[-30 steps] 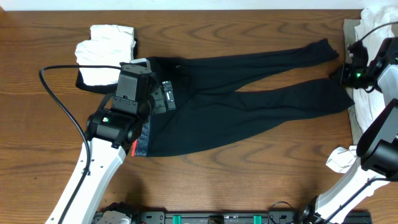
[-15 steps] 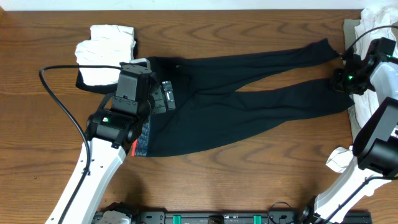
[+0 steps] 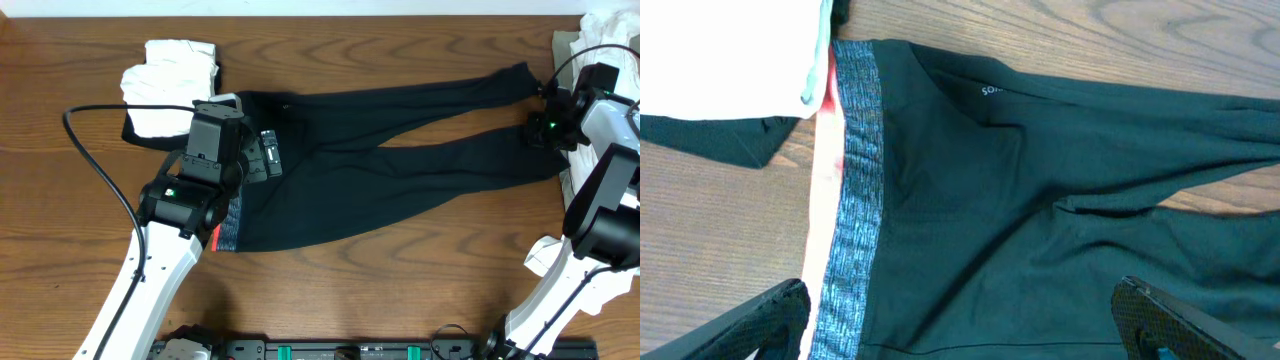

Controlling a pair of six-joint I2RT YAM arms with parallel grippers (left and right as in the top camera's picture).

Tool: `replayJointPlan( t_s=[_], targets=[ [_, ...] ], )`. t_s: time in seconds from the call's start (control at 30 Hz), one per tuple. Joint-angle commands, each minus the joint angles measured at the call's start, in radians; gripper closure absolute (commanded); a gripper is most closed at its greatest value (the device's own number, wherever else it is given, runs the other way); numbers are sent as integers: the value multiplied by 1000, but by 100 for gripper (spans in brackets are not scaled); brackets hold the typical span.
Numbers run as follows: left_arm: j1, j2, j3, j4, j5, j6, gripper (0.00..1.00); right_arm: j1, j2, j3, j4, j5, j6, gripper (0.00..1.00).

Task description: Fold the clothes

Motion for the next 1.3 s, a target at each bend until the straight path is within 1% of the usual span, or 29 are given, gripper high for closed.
replayJointPlan(
  t_s=[0.0, 0.23, 0.47, 0.7, 0.83, 1.0, 1.07, 1.23, 1.27],
  targets=[
    [4, -6, 18, 1, -15, 17, 2, 51, 89, -9, 53, 79, 10, 99],
    [4, -6, 18, 1, -15, 17, 2, 79, 105, -8, 195, 87, 11, 99],
    [4, -6, 18, 1, -15, 17, 2, 108, 56, -5, 196, 86, 48, 97],
    [4, -6, 18, 1, -15, 17, 2, 103, -105, -5, 89, 87, 62, 96],
    [4, -6, 18, 1, -15, 17, 2, 97, -156, -5, 3, 87, 66, 91],
    [4, -6, 18, 1, -15, 17, 2, 89, -193, -5, -105, 87, 66, 95],
    [4, -6, 18, 1, -15, 17, 2, 89, -214, -5, -121, 86, 67, 94],
    [4, -5, 18, 1, -15, 17, 2, 89, -286, -5, -133, 86, 94, 88],
    [5, -5, 18, 2, -15, 17, 2, 89, -305, -5, -137, 86, 104, 85]
  ],
)
